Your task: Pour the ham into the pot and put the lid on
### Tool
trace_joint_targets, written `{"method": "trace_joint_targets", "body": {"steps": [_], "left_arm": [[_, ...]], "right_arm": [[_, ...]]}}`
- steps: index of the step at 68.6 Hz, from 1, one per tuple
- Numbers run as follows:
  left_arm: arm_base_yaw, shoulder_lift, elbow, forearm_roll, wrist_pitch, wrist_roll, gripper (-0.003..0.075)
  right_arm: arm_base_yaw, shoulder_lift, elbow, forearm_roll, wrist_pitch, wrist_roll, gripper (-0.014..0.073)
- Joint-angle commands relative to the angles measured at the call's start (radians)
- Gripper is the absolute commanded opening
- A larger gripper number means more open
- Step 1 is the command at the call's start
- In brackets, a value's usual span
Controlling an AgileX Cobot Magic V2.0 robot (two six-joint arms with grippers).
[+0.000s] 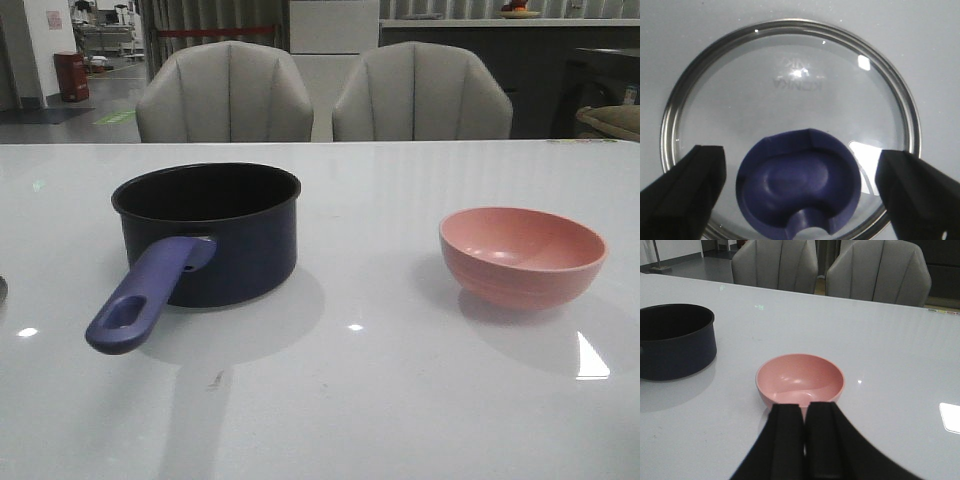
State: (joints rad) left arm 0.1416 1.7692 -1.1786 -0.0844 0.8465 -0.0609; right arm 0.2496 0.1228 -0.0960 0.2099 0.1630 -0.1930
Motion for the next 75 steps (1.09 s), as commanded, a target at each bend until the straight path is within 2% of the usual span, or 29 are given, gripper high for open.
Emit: {"method": "trace_joint_targets", "body": {"steps": [1, 62, 68, 75], "left_arm": [[-0.001, -0.034, -0.029, 0.002, -0.016, -0.014, 0.0638], [-0.001, 0.031, -0.03, 0.002, 0.0, -0.013, 0.0634], [-0.001, 0.032, -0.03, 0.0, -0.001, -0.013, 0.0565], [-0.001, 0.032, -0.03, 0.0, -0.001, -0.013, 0.0407]], "right_arm": [[0.002, 0.007, -0.029, 0.004, -0.074, -0.003, 0.015], [0.002, 0.007, -0.029, 0.004, -0.074, -0.003, 0.015], [0.002, 0.007, -0.029, 0.004, -0.074, -0.003, 0.015], [0.002, 0.007, -0.029, 0.004, -0.074, -0.003, 0.015]]}}
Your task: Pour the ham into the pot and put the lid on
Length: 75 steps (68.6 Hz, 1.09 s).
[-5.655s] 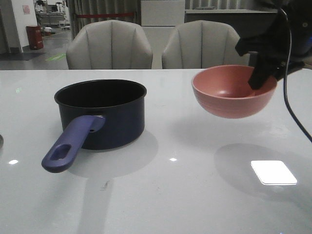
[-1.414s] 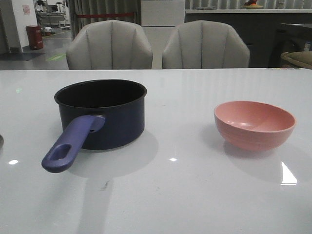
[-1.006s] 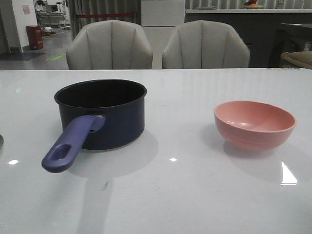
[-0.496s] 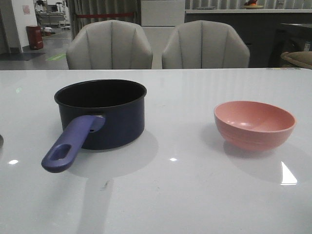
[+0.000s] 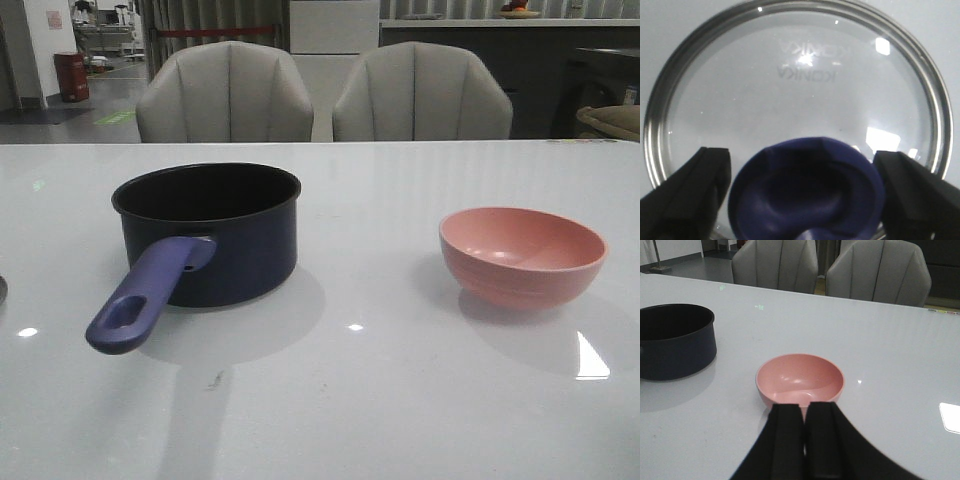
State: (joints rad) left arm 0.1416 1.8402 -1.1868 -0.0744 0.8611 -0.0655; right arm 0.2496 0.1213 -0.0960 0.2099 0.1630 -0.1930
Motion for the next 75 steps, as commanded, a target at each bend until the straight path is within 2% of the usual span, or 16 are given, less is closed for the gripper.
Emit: {"method": "trace_joint_targets", "body": {"steps": [1, 8, 14, 53, 63, 75], "left_arm": [[-0.001, -0.039, -0.022, -0.01, -0.016, -0.008, 0.0396], [-0.001, -0.039, -0.022, -0.011, -0.016, -0.008, 0.0265], [-0.001, -0.039, -0.022, -0.011, -0.016, -0.008, 0.0224], [-0.015, -0.11, -0.147, -0.046, 0.0, 0.031, 0.0225], [-0.052, -0.117, -0.252, -0.046, 0.058, 0.055, 0.0225], [-0.165, -0.117, -0.42, -0.046, 0.081, 0.055, 0.0225]], "right_arm": [[0.002, 0.008, -0.029, 0.004, -0.074, -0.003, 0.015], [0.002, 0.008, -0.029, 0.004, -0.074, -0.003, 0.015], [0.002, 0.008, -0.029, 0.004, -0.074, -0.003, 0.015], [0.002, 0.008, -0.029, 0.004, -0.074, -0.003, 0.015], [0.002, 0.008, -0.029, 0.004, -0.074, -0.003, 0.015], [0.002, 0.008, -0.029, 0.004, -0.074, -0.003, 0.015]]}}
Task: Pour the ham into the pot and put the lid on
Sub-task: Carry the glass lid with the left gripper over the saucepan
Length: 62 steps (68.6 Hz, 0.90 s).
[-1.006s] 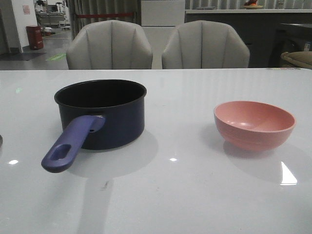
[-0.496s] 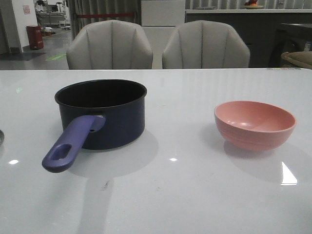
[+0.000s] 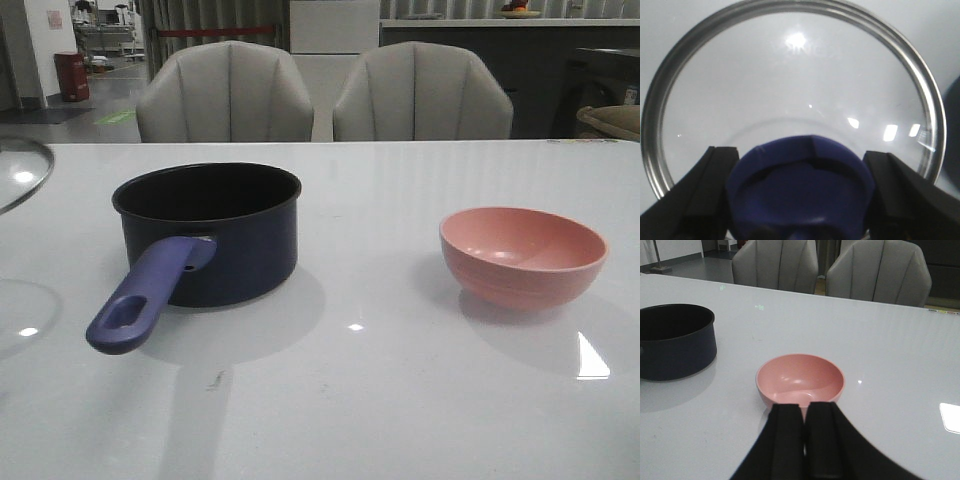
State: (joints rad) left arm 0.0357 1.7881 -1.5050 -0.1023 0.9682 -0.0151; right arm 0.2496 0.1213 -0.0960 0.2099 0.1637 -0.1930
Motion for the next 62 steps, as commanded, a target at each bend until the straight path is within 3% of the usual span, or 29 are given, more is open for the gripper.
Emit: {"method": "trace_joint_targets", "body": {"steps": [1, 15, 28, 45, 62], "left_arm": [[-0.077, -0.065, -0.113, -0.019, -0.026, 0.005, 0.0225], [-0.24, -0.024, -0.24, -0.019, -0.017, 0.005, 0.0225], [-0.348, 0.063, -0.364, -0.019, 0.075, 0.005, 0.0225], [-0.389, 0.174, -0.486, -0.019, 0.198, 0.005, 0.0225], [-0.406, 0.207, -0.509, -0.021, 0.208, 0.005, 0.0227]], "right_arm": [[0.002, 0.008, -0.029, 0.004, -0.075, -0.003, 0.015], [0.002, 0.008, -0.029, 0.004, -0.075, -0.003, 0.015], [0.002, 0.008, -0.029, 0.004, -0.075, -0.003, 0.015], [0.002, 0.008, -0.029, 0.004, -0.075, -0.003, 0.015], [0.002, 0.008, -0.029, 0.004, -0.075, -0.003, 0.015]]}}
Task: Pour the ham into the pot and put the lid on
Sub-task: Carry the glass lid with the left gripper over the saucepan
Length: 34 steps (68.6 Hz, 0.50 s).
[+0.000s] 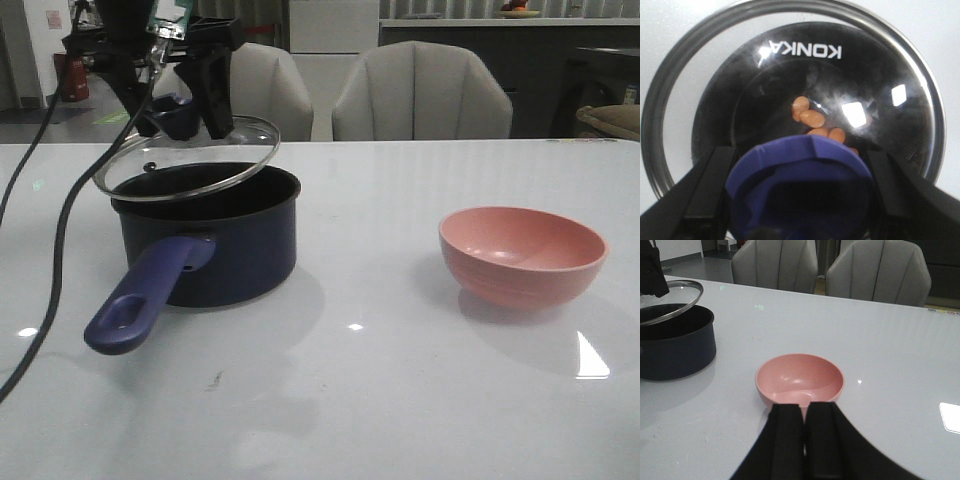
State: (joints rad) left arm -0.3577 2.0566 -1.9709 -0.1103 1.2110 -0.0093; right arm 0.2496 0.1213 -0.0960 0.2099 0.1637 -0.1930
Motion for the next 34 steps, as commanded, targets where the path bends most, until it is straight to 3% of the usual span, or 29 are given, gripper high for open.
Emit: {"method": "trace_joint_targets", "body": {"steps": [1, 34], "left_arm": [[-0.013, -0.062, -0.043, -0.013, -0.037, -0.001, 0.0228], [-0.013, -0.053, -0.043, -0.054, -0.045, 0.033, 0.0233]], "right_arm": [[0.002, 0.008, -0.029, 0.004, -0.075, -0.003, 0.015], [0.002, 0.008, -0.029, 0.004, -0.075, -0.003, 0.015]]}}
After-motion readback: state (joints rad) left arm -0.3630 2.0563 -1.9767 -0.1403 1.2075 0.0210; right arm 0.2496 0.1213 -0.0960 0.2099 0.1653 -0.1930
